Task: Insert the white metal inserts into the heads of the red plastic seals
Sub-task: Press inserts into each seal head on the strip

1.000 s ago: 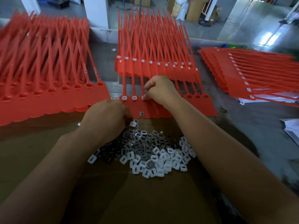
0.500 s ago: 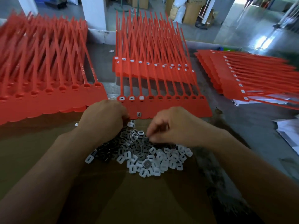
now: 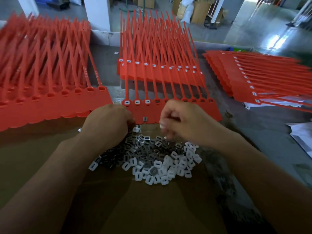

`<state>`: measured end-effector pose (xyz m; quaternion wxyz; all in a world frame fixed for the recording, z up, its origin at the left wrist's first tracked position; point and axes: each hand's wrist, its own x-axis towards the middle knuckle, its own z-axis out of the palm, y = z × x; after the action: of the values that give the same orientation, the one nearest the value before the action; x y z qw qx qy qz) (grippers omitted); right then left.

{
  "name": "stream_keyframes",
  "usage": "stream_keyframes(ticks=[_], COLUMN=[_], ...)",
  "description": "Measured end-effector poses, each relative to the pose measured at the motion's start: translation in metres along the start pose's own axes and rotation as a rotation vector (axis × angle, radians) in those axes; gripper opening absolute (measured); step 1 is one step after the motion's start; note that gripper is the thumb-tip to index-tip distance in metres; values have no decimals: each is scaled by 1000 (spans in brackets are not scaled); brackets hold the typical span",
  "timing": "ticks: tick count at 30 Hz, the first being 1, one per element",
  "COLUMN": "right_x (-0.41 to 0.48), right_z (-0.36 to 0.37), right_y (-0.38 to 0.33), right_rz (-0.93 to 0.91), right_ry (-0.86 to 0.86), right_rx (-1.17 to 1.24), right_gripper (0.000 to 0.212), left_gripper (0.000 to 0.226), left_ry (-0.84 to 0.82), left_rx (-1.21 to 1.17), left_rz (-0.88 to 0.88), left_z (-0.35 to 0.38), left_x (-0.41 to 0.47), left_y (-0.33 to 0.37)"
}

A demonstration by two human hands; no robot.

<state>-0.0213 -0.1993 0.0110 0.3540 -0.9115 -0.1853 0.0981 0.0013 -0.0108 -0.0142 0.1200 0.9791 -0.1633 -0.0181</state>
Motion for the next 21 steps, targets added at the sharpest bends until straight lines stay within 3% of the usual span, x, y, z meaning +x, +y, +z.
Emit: stream_keyframes(ticks=[10,21], right_x=[61,67], right_z=[-16,-17], right_y=[35,38], right_rz=[181,260], right_ry=[297,319], right_rx=[62,61], right_gripper=[23,24], left_gripper=[34,34], left_ry=[16,16], left_rx=[-10,10], left_rz=[39,53], left_z=[1,2], left_x=[-2,-1], left_y=[-2,-3])
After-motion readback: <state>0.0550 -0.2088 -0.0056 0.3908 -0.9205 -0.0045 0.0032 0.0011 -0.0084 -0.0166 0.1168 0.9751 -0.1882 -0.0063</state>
